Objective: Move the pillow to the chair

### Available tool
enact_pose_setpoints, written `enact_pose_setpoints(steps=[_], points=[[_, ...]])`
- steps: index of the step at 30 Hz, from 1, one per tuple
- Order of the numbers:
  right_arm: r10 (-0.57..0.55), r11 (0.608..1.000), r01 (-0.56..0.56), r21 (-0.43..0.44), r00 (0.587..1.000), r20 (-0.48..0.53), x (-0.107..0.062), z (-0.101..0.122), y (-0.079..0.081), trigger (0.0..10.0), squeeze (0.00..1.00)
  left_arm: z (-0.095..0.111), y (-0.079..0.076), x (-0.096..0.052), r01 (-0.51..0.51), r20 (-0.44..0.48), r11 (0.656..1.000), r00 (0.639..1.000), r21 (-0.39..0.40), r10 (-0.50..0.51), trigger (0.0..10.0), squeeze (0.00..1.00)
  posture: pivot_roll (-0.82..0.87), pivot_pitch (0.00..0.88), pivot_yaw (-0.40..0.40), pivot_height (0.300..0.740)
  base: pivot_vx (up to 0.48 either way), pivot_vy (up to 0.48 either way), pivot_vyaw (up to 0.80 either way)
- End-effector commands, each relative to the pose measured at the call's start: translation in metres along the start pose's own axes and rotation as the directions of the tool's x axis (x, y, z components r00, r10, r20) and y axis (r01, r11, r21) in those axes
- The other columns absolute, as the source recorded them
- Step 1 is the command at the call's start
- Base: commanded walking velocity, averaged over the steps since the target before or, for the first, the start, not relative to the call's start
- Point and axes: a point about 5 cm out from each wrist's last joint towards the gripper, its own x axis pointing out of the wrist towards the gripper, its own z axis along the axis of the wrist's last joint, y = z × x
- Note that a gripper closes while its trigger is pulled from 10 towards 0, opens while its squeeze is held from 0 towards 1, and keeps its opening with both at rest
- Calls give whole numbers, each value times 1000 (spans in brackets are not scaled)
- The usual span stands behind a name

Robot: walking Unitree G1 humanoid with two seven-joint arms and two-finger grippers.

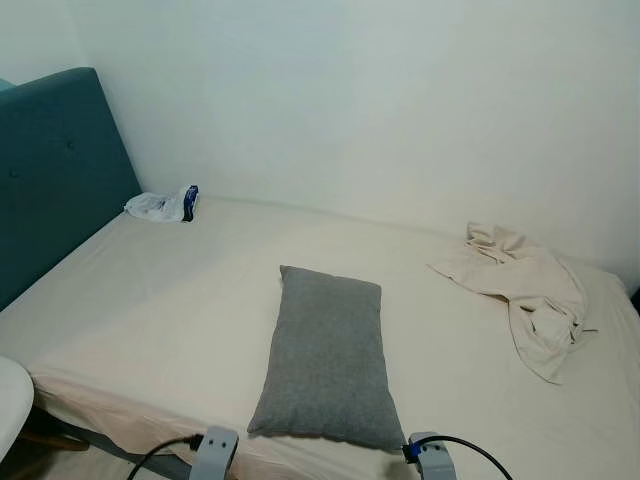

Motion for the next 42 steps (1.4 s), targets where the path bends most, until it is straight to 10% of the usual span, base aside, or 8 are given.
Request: enact_pose_setpoints(steps=[1,42], points=[[5,1000,-5,10,1000,-6,0,-2,2,10000,0,-10,-1,-2,4,-38,1000,999,-2,-4,10000,0,-47,0,1,740,0,0,0],[7,1000,-7,-28,1000,-13,-1,-2,-2,10000,0,-21,-5,-3,17,-86,1000,996,2,-16,10000,0,-80,0,10,740,0,0,0]])
